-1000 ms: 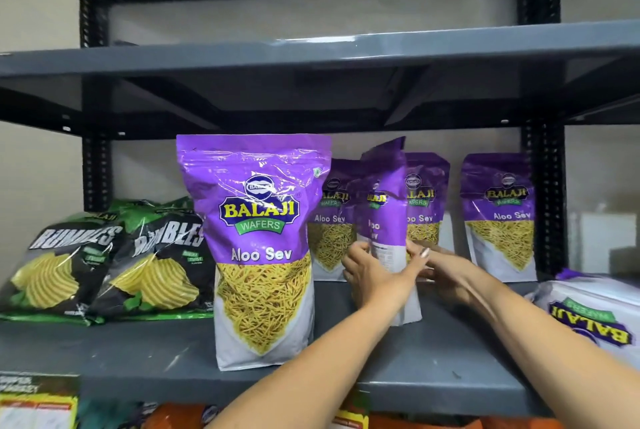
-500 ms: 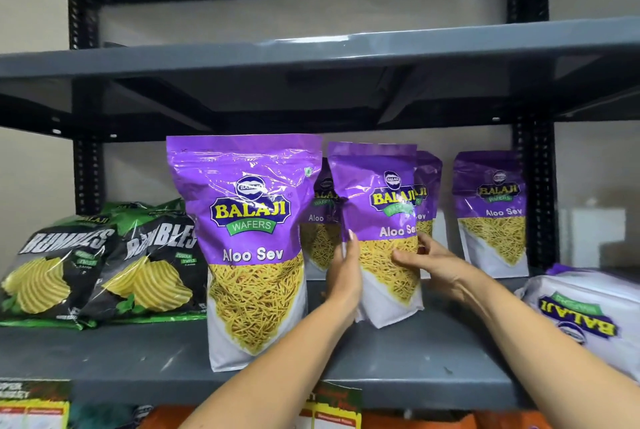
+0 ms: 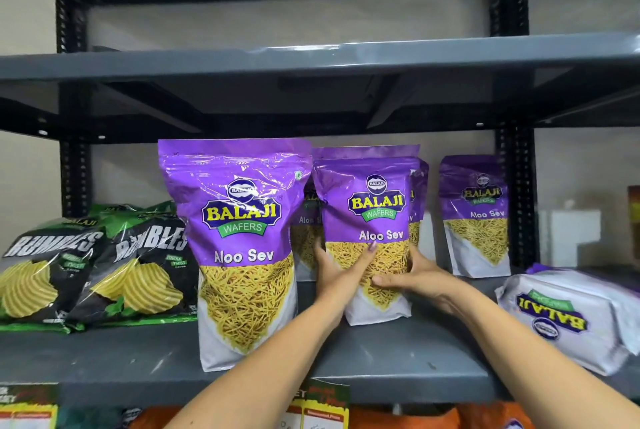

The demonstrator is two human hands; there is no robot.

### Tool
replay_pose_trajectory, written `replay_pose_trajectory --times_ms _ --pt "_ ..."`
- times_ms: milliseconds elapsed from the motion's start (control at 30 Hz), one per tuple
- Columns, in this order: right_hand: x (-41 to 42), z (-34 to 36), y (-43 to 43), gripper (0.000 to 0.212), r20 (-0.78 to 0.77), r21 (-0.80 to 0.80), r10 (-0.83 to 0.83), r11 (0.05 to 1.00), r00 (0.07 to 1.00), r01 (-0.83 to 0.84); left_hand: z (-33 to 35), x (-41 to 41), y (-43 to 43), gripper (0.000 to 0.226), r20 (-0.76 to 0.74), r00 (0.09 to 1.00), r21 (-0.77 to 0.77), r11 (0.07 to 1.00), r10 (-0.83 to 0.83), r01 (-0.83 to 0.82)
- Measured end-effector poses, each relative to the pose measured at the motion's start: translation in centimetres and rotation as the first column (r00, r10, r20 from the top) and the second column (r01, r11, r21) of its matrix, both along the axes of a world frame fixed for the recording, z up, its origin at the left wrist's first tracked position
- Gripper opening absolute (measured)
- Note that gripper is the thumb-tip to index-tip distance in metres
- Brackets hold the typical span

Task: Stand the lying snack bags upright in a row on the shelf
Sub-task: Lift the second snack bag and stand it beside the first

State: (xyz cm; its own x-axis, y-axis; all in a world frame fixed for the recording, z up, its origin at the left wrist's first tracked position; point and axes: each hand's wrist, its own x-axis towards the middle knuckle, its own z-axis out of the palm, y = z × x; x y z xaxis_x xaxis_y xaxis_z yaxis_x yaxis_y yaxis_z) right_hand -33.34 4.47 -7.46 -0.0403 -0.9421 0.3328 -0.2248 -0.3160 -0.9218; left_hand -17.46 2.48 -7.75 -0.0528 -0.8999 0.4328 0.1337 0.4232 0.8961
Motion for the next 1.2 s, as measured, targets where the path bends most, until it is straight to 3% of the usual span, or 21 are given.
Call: replay_pose_trajectory --times_ms 100,300,400,567,700,833,967,1033,1100,1167,1200 --pt "0.1 -0.5 0.6 0.107 -0.03 -0.008 -0.032 0.999 0.999 0.032 -0.5 0.1 -0.4 0.082 0.031 0.999 0.024 1.0 -0.021 0.02" --pt "1.0 -1.2 2.9 0.078 -0.073 -0.114 -0.112 0.988 0.991 0.104 -0.9 0.8 0.9 0.06 0.036 0.992 -0.011 0.993 -0.119 0.12" --pt "1.5 -1.6 4.2 0.082 -0.088 -0.149 -0.136 0.981 0.987 0.122 -1.1 1.5 1.8 0.067 0.024 0.984 -0.034 0.984 -0.175 0.175" --pt "2.2 -1.8 6.4 0.095 -0.13 -0.169 -0.156 0.977 0.979 0.133 -1.3 2.7 4.0 0.053 0.025 0.98 -0.065 0.978 -0.195 0.196" --pt "2.7 -1.7 7.3 0.108 -0.133 -0.166 -0.177 0.974 0.975 0.155 -1.1 3.1 4.7 0.055 0.019 0.982 -0.065 0.98 -0.185 0.186" --pt "3.5 -1.5 8.3 0.104 -0.127 -0.146 -0.204 0.972 0.971 0.185 -1.5 2.8 5.2 0.068 0.018 0.985 -0.062 0.983 -0.169 0.17" --pt "3.5 -0.4 10.3 0.125 -0.159 -0.151 -0.239 0.965 0.958 0.216 -1.8 2.1 7.3 0.104 0.0 0.995 -0.09 0.991 0.099 -0.099" --pt "2.4 0.4 12.3 0.11 -0.177 -0.261 -0.419 0.892 0.89 0.368 -2.5 1.6 10.0 0.095 -0.119 0.964 -0.213 0.942 0.237 -0.258" --pt "0.3 1.4 14.5 0.064 -0.105 -0.451 -0.634 0.717 0.766 0.531 -2.9 1.0 12.8 0.07 -0.223 0.955 -0.462 0.841 0.197 -0.281" --pt "-2.7 2.1 16.7 0.033 -0.041 -0.545 -0.835 0.479 0.548 0.689 -2.8 0.0 14.0 0.043 -0.146 0.988 -0.694 0.706 0.057 -0.144" --pt "-4.6 2.3 17.8 0.026 -0.033 -0.534 -0.906 0.373 0.422 0.759 -2.3 -1.1 14.2 0.033 -0.073 0.997 -0.733 0.679 -0.015 -0.044"
